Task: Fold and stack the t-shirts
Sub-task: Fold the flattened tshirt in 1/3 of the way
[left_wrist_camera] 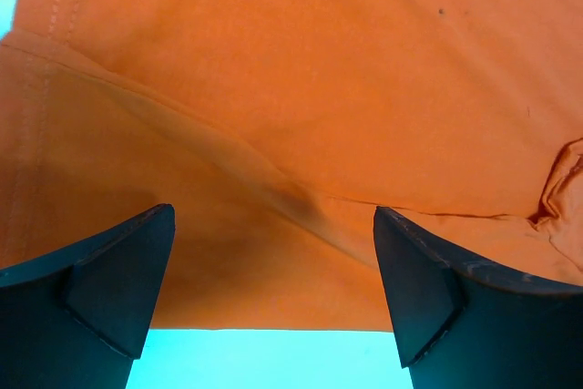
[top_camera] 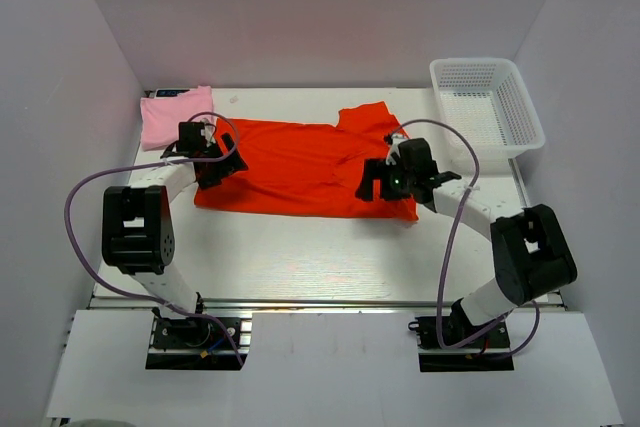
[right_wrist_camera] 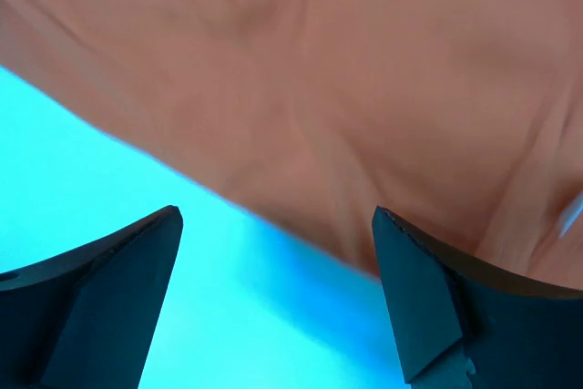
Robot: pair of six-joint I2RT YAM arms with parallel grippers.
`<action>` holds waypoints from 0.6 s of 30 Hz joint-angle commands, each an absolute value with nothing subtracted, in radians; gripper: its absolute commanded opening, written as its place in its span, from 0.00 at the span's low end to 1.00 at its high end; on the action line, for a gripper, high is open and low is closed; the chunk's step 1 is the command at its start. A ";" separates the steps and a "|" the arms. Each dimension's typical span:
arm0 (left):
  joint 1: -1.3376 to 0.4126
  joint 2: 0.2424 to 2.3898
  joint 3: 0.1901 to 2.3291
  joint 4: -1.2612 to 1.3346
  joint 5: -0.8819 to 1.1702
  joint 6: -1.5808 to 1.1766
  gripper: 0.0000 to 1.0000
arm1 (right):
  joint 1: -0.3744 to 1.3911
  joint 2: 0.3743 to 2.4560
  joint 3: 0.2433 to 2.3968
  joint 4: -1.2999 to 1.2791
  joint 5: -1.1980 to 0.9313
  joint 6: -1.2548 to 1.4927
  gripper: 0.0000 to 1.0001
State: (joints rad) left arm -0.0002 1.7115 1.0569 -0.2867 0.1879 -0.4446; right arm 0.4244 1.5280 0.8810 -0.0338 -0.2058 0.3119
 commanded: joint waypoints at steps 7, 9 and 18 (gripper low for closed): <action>0.006 1.770 1.037 -0.294 0.181 -0.434 1.00 | 0.336 1.580 0.825 -0.160 -0.037 0.353 0.90; 0.015 1.781 1.037 -0.295 0.181 -0.434 1.00 | 0.307 1.603 0.830 -0.164 -0.006 0.351 0.90; 0.006 1.813 1.028 -0.327 0.149 -0.445 1.00 | 0.224 1.692 0.845 -0.164 -0.020 0.324 0.90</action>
State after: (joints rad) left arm 0.0040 1.7786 1.0492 -0.2756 0.1833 -0.4458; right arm 0.2577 1.6260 0.8555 -0.1093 -0.0822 0.3416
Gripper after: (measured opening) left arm 0.997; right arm 0.903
